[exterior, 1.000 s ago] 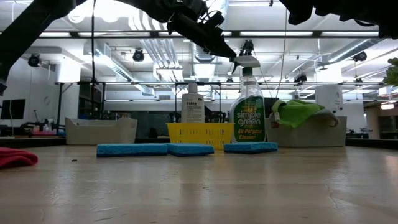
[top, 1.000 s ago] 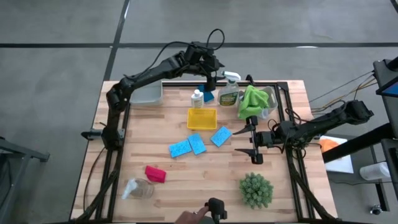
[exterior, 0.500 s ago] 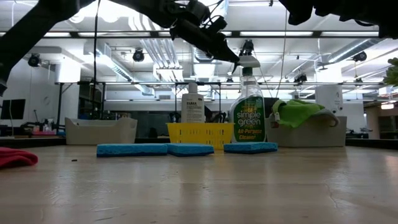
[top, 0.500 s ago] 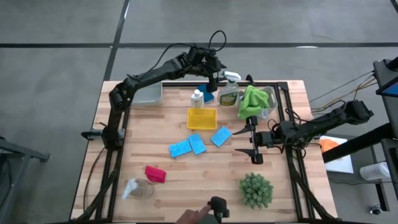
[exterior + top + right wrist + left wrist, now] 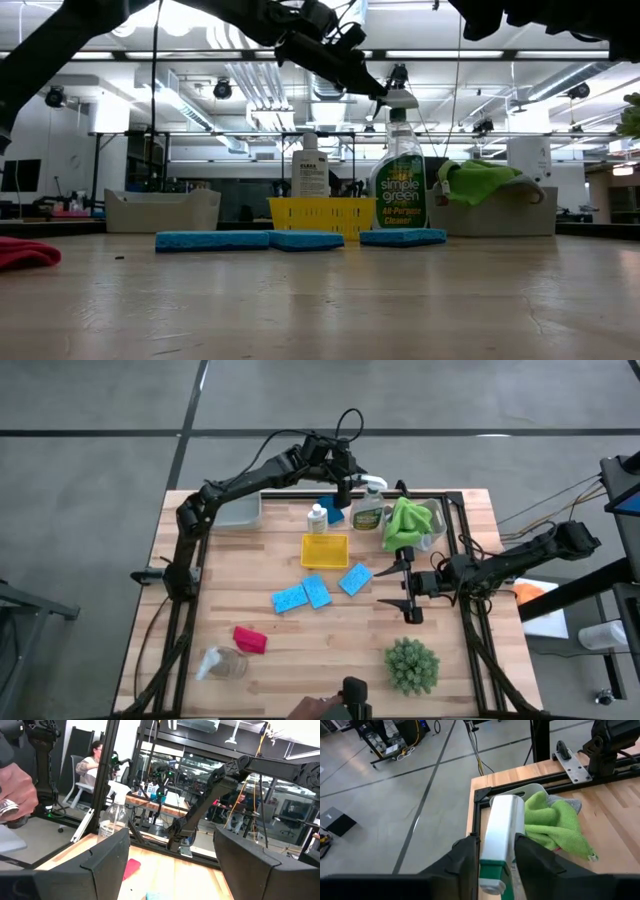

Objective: Pick & Place Kitchen Items
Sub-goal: Put the green spray bottle into the left gray bin

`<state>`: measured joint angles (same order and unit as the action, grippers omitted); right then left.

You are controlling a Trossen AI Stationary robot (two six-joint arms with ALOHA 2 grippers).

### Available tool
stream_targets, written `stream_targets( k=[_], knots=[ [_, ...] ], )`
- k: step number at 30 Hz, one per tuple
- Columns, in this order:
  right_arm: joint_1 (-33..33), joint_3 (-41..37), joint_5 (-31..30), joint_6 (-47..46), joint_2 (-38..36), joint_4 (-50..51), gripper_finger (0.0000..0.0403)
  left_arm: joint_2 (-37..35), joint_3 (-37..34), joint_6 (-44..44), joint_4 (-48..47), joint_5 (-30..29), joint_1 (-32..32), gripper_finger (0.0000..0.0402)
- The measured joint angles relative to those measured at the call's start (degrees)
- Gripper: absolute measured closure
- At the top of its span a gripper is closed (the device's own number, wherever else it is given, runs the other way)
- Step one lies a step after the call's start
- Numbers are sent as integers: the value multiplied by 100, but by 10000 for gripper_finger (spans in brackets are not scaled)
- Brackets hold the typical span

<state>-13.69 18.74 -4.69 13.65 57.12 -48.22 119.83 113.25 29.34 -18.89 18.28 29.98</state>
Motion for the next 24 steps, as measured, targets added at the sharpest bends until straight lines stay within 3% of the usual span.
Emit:
stream_targets(
  k=[6, 10, 24],
  knots=[
    [0, 0, 0, -17, 0, 43, 119, 0, 0, -17, 2, 23, -2, 325],
    [0, 0, 2, -17, 0, 52, 119, 0, 0, 8, -36, 70, -2, 331],
    [0, 0, 2, -20, 0, 80, 119, 0, -2, -47, -132, 88, -2, 198]
  ],
)
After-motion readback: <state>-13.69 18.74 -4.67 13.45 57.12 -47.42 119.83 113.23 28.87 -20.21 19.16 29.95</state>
